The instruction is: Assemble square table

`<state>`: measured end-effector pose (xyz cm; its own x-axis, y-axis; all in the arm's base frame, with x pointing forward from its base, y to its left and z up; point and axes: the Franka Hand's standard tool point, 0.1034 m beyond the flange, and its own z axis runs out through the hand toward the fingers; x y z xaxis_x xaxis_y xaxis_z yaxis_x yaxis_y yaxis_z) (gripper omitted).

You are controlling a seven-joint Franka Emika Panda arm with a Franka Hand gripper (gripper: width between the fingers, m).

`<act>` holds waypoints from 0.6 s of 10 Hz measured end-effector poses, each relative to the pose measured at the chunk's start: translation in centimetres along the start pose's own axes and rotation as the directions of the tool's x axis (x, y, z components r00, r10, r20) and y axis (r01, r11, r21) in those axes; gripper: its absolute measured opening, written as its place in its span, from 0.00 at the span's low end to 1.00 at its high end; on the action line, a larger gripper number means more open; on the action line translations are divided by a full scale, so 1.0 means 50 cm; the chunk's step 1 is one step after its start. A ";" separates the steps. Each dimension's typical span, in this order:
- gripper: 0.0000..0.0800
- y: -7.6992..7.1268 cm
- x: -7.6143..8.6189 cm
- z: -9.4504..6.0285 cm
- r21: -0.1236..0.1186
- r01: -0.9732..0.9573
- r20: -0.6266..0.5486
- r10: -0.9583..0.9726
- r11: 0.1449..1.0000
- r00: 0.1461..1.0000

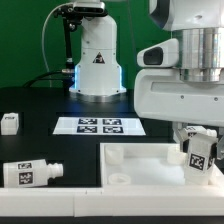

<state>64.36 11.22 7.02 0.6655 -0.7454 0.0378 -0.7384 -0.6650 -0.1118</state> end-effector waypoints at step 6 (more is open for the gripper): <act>0.37 -0.001 -0.004 0.002 0.015 -0.648 0.057 0.646 0.762 0.761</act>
Offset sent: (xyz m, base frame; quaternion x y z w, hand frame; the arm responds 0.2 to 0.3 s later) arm 0.0185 0.0227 -0.0038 0.1113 -0.0143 0.4560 0.8829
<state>64.28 11.42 6.91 0.0359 -0.9943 -0.1005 -0.9919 -0.0232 -0.1247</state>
